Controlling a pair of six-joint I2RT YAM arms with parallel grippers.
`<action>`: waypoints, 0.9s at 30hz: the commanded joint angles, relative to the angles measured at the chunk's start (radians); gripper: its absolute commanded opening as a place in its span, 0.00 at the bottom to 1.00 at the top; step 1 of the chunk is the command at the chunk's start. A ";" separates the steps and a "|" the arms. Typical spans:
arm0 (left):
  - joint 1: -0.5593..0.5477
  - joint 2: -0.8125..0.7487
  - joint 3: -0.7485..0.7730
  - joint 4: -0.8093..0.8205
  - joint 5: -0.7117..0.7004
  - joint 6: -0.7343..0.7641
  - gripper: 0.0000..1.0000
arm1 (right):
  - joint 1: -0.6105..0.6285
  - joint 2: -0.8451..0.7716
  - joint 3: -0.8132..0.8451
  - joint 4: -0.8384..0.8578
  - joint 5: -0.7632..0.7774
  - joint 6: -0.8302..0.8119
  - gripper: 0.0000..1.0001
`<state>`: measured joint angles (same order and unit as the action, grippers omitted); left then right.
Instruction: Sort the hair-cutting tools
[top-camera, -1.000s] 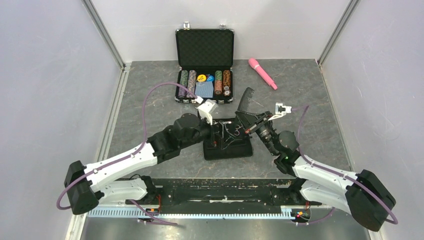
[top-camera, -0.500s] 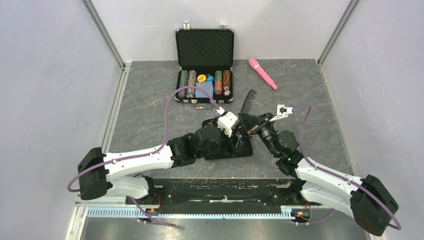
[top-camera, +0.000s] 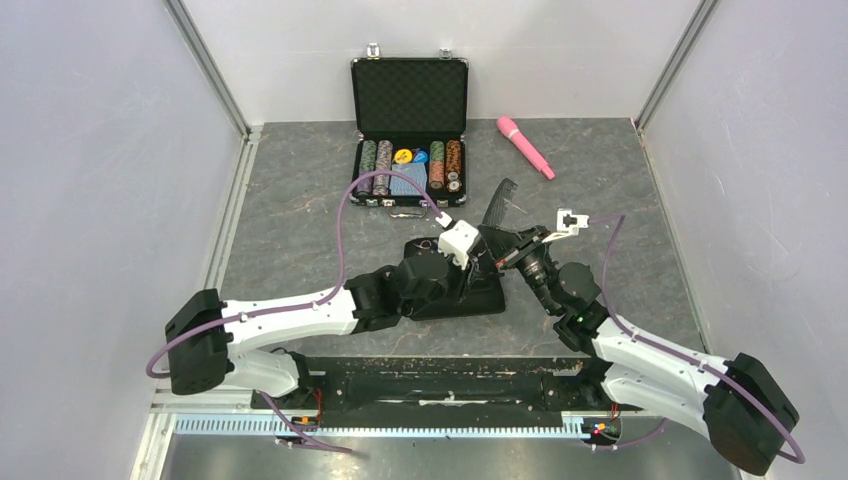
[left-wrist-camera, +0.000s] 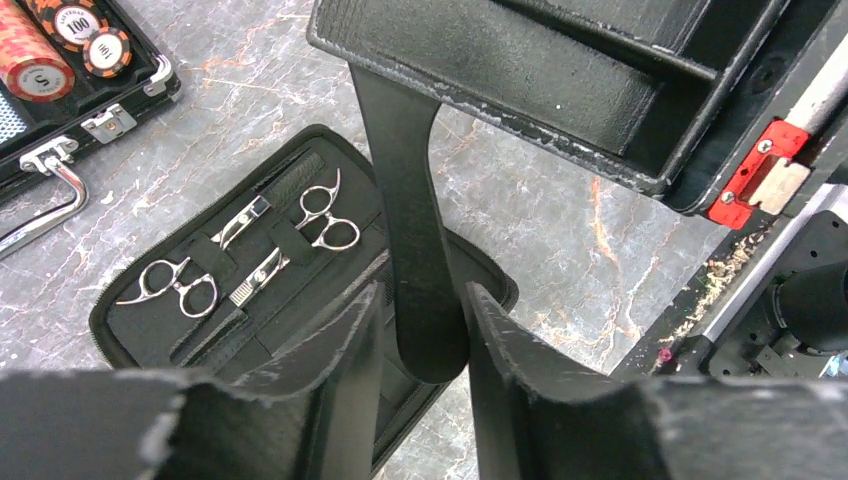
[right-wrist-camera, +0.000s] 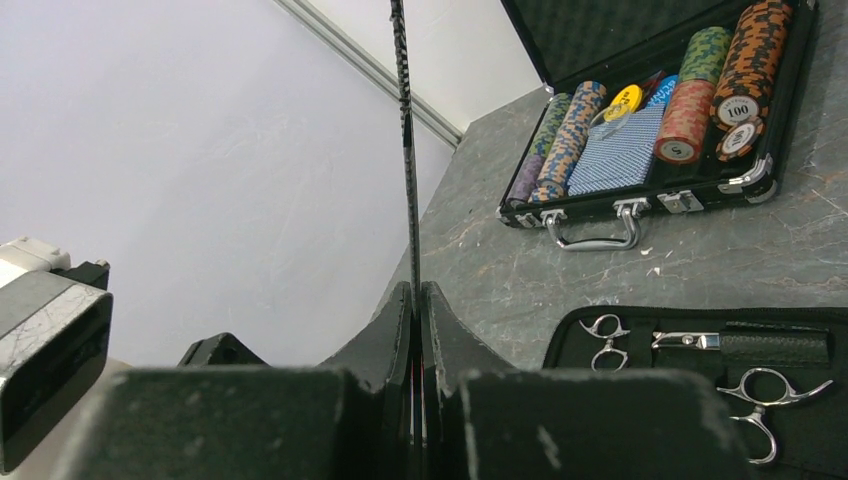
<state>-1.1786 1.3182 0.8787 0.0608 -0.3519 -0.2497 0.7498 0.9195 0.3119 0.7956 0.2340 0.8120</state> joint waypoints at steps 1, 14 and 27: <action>-0.003 0.007 0.049 0.039 -0.056 -0.018 0.36 | 0.003 -0.018 -0.008 0.030 0.008 0.009 0.02; 0.002 -0.085 -0.031 -0.086 -0.100 0.084 0.02 | -0.035 -0.128 0.045 -0.218 -0.047 -0.213 0.69; 0.000 -0.198 -0.190 -0.102 0.024 0.117 0.02 | -0.424 -0.148 0.422 -0.838 -0.687 -0.518 0.78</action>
<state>-1.1793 1.1458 0.7120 -0.0746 -0.3714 -0.1959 0.3927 0.7296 0.6243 0.1493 -0.2207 0.3859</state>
